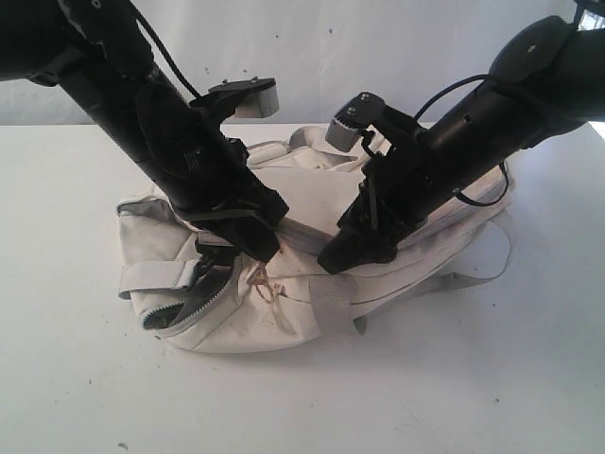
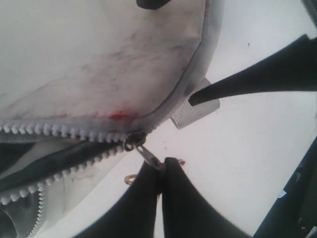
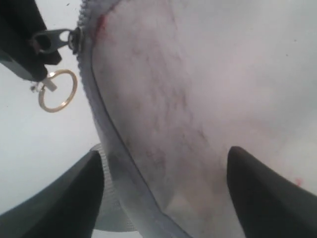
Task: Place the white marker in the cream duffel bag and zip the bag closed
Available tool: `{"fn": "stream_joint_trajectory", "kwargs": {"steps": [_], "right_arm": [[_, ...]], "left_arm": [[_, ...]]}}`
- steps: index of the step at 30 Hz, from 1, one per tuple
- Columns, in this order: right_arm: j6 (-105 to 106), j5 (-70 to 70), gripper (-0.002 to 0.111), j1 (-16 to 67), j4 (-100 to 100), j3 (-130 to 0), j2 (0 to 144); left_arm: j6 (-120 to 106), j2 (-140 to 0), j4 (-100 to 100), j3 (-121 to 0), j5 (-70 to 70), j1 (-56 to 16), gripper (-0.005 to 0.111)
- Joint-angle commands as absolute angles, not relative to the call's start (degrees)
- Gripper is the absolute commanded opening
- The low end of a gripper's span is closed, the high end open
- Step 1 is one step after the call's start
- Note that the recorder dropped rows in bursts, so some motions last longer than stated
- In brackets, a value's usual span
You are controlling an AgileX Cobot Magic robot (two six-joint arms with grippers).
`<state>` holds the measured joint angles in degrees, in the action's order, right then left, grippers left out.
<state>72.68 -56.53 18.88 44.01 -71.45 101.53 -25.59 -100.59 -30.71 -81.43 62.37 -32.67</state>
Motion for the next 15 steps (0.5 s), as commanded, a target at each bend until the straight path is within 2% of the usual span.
{"fn": "stream_joint_trajectory", "kwargs": {"steps": [1,7,9,13,15], "right_arm": [[73.68,-56.05,0.058,18.87,44.69,-71.19,101.79],[73.68,-55.63,0.045,18.87,44.92,-71.19,102.26],[73.68,-55.82,0.034,18.87,44.78,-71.19,102.37],[73.68,-56.56,0.003,18.87,43.56,-71.19,102.37],[73.68,-56.69,0.000,18.87,42.29,-71.19,102.37]], "left_arm": [[-25.79,-99.54,-32.13,-81.11,62.24,-32.68,0.000],[-25.92,-99.54,-32.89,-81.11,61.91,-32.68,0.000],[-25.92,-99.54,-32.36,-81.11,61.77,-32.68,0.000],[-24.77,-99.41,-31.28,-81.11,61.07,-32.15,0.000],[-24.21,-99.30,-30.99,-81.11,60.74,-30.92,0.000]]}}
